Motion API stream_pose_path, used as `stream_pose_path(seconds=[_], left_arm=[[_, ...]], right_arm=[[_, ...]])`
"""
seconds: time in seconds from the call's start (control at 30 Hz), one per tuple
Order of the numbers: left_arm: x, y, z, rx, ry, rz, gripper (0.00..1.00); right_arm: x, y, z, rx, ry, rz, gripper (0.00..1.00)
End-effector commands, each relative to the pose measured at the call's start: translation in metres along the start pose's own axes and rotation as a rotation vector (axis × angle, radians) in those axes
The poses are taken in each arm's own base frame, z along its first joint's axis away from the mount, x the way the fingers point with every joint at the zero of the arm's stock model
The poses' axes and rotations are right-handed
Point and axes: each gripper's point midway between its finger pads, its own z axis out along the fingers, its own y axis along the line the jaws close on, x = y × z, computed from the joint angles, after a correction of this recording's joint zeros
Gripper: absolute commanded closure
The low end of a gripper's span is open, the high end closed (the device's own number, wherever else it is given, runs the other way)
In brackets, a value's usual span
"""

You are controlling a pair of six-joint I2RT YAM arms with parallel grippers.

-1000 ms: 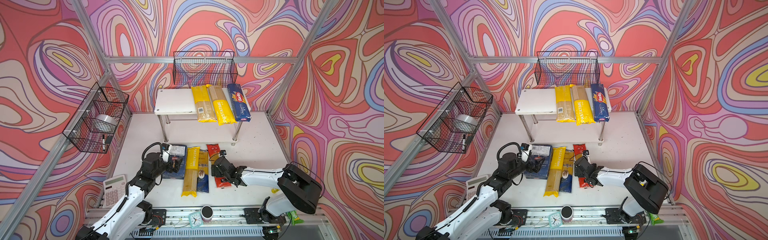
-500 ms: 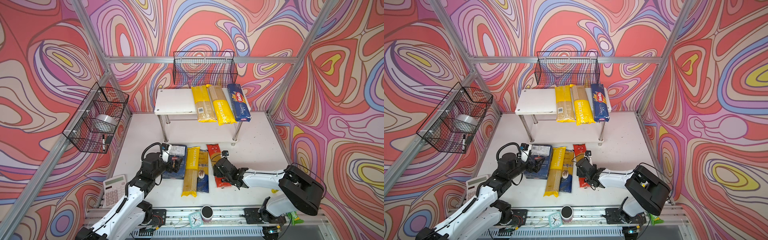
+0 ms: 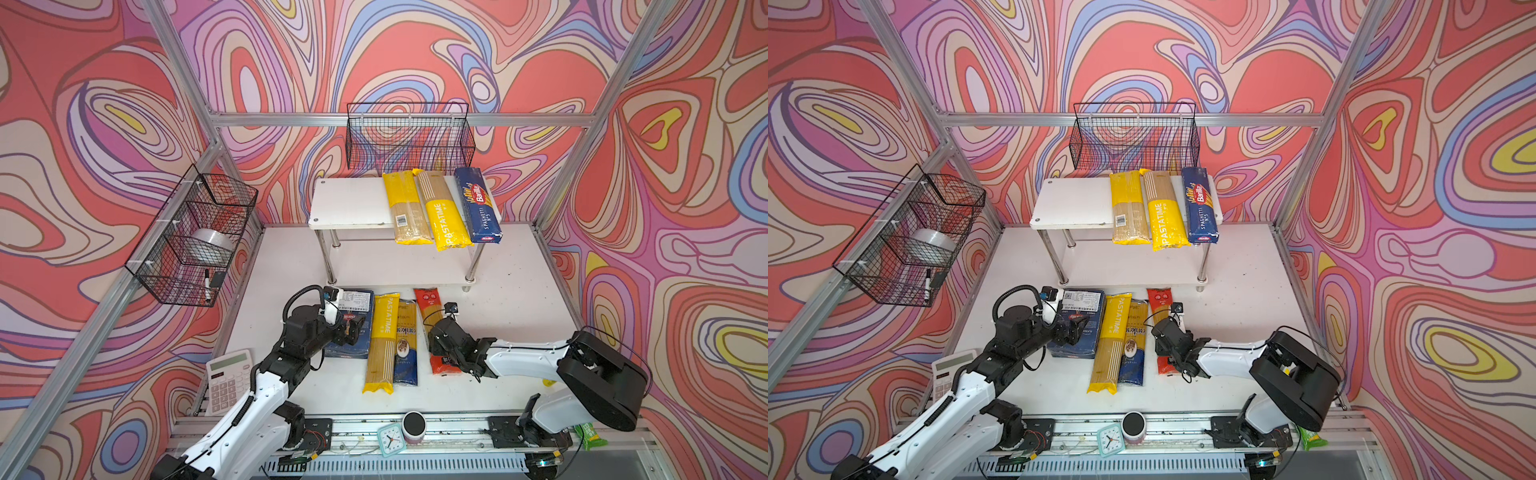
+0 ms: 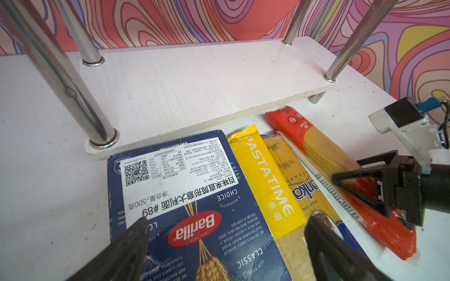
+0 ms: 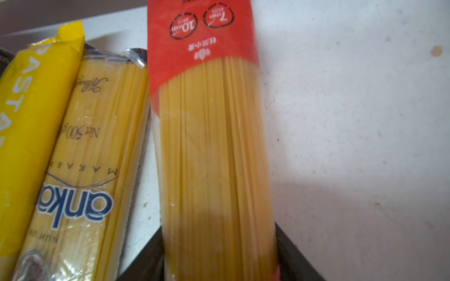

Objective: Arrange pasta packages on shelves
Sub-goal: Pick up the pasta bag from the center of the table.

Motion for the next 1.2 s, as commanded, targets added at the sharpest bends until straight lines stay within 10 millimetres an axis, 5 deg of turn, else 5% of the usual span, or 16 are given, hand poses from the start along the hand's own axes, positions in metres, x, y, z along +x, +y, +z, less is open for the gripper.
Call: stream_pose_path(seconds=[0.0,0.63,1.17], left_arm=[[0.002,-0.001,-0.001,0.004,0.003,0.011,0.0],[0.003,-0.001,-0.001,0.0,0.003,0.009,0.0],[0.002,0.0,-0.002,-0.002,-0.002,0.008,0.0]], right_arm=[[0.061,-0.023,-0.005,0.041,0.212,-0.03,0.41],[0.053,-0.027,-0.021,0.04,0.164,0.006,0.77],[0.017,-0.026,-0.048,0.067,0.087,-0.031,0.9]])
